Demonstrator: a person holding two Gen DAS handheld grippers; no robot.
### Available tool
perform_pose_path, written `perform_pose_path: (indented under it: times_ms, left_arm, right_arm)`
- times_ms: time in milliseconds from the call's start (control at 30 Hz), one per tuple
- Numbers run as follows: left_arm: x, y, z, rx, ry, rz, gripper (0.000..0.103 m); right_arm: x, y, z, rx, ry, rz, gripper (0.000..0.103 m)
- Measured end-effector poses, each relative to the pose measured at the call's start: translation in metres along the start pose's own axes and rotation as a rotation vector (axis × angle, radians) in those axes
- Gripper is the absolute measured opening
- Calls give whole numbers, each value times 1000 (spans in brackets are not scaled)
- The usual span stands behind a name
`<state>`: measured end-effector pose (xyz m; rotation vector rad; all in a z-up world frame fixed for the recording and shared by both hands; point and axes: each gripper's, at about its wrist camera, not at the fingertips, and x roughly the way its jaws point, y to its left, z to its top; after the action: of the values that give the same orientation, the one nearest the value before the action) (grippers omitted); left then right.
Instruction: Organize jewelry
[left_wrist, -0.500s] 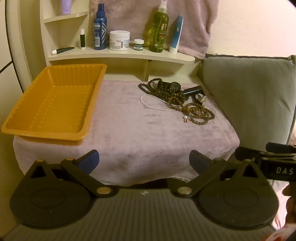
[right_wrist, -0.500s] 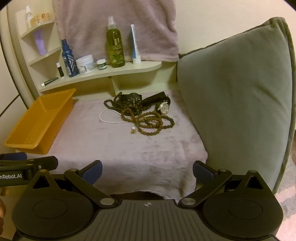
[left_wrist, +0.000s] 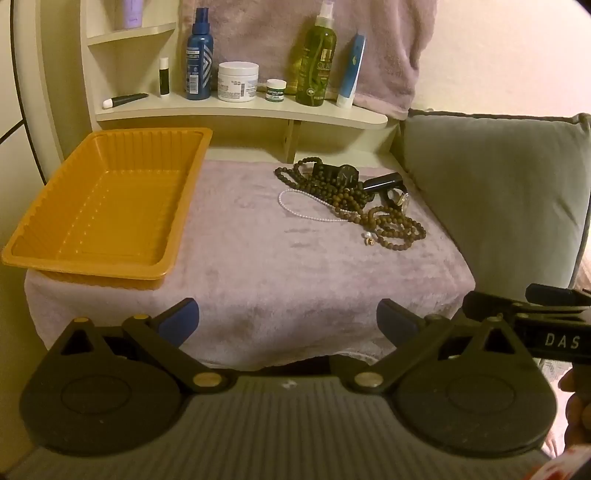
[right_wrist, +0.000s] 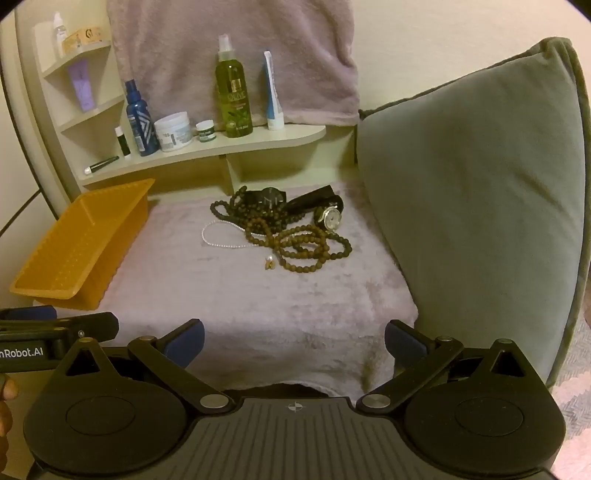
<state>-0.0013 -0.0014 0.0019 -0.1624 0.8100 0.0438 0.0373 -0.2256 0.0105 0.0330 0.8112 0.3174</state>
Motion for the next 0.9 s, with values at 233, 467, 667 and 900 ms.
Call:
perform_pose_path:
  times_ms: [233, 467, 667, 900]
  left_arm:
    - [-1, 0, 3, -1, 1, -6, 102]
    - [-1, -1, 5, 1, 1, -9, 102]
    - [-1, -2, 6, 3, 0, -8, 102]
    - [-1, -2, 6, 4, -1, -10, 102]
  right_arm:
    - [-3, 1, 1, -1, -5, 1, 103]
    - [-1, 0, 2, -2, -5, 1, 103]
    - [-1, 0, 1, -1, -6, 2, 103]
    - [-1, 0, 1, -1, -7, 0, 103]
